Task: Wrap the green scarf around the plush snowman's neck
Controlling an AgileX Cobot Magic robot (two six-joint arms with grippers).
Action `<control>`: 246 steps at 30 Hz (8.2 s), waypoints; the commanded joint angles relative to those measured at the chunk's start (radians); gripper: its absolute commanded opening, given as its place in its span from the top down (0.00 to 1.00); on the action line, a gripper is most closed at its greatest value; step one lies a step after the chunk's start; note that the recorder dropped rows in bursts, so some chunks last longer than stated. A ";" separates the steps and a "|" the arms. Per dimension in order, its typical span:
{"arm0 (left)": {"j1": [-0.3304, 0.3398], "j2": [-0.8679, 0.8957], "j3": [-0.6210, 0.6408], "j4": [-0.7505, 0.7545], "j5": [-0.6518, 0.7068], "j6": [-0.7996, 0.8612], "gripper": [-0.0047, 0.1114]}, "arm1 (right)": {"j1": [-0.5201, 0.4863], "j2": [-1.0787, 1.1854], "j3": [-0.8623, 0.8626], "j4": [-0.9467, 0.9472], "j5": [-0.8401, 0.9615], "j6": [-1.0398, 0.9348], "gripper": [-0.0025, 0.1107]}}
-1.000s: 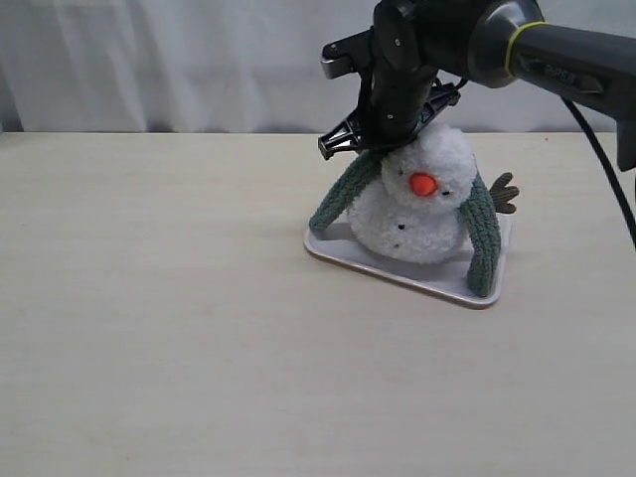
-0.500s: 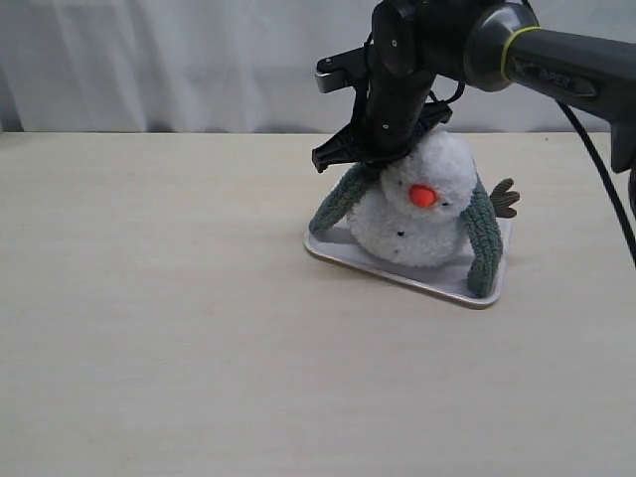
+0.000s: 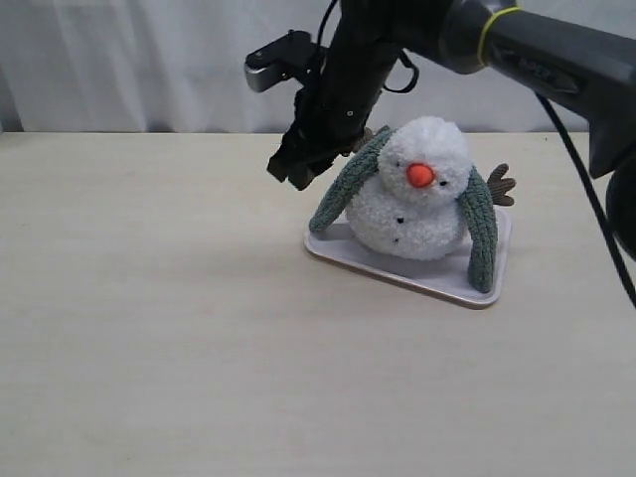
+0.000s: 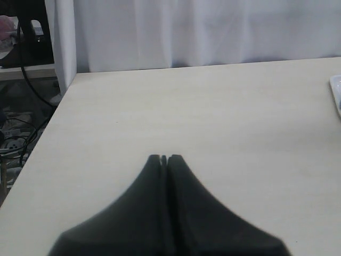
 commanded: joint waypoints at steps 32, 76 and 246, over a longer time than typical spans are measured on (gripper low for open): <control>0.002 -0.003 0.003 -0.001 -0.013 -0.001 0.96 | 0.148 0.281 -0.002 -0.777 -0.103 -0.200 0.45; 0.002 -0.003 0.003 -0.001 -0.013 -0.001 0.96 | 0.054 0.084 0.156 -0.235 -0.015 -0.281 0.94; 0.002 -0.003 0.003 -0.001 -0.013 -0.001 0.96 | -0.283 -0.340 1.178 0.888 -0.858 -0.404 0.94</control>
